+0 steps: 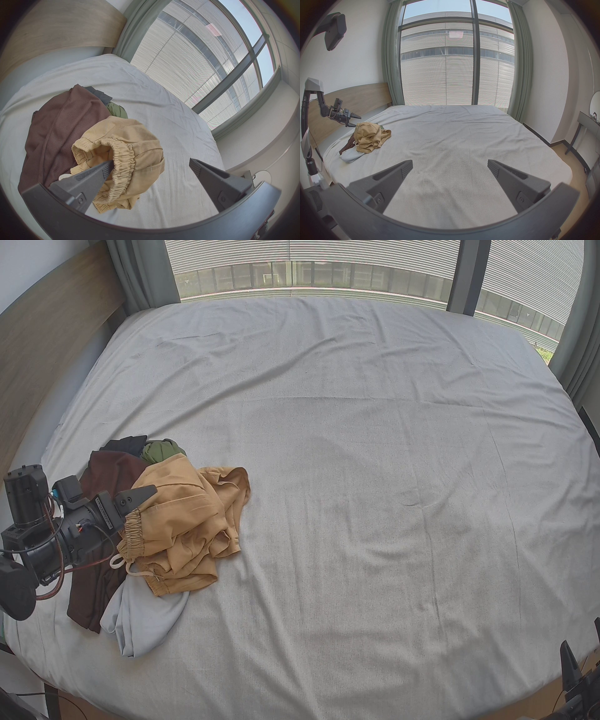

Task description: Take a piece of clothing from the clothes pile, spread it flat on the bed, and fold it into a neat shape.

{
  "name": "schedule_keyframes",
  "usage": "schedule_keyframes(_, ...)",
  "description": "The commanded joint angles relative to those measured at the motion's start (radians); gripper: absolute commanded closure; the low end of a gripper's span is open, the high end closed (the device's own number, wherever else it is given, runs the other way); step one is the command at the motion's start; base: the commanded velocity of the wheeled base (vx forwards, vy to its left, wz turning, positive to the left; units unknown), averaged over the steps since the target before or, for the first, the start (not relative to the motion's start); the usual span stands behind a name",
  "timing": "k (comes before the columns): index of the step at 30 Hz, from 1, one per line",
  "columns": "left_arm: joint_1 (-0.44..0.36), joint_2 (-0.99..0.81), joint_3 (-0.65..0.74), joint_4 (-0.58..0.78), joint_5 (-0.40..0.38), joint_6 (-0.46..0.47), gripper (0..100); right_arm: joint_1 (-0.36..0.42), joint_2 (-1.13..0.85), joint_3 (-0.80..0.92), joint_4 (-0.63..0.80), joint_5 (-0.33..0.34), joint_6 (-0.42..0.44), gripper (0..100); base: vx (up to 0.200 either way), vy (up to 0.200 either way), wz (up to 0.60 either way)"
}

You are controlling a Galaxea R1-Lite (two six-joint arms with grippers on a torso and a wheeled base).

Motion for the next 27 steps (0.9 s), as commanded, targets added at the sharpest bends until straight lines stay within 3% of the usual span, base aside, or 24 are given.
schedule_keyframes(1, -0.006, 0.032, -0.007, -0.004, 0.001, -0.002, 0, 0.0, -0.013, 0.018, -0.001, 0.0, 0.0, 0, 0.0, 0.0, 0.0)
schedule_keyframes(27, -0.023, 0.116, -0.016, -0.097, 0.003, -0.005, 0, 0.0, -0.013, 0.018, -0.001, 0.0, 0.0, 0, 0.0, 0.0, 0.0)
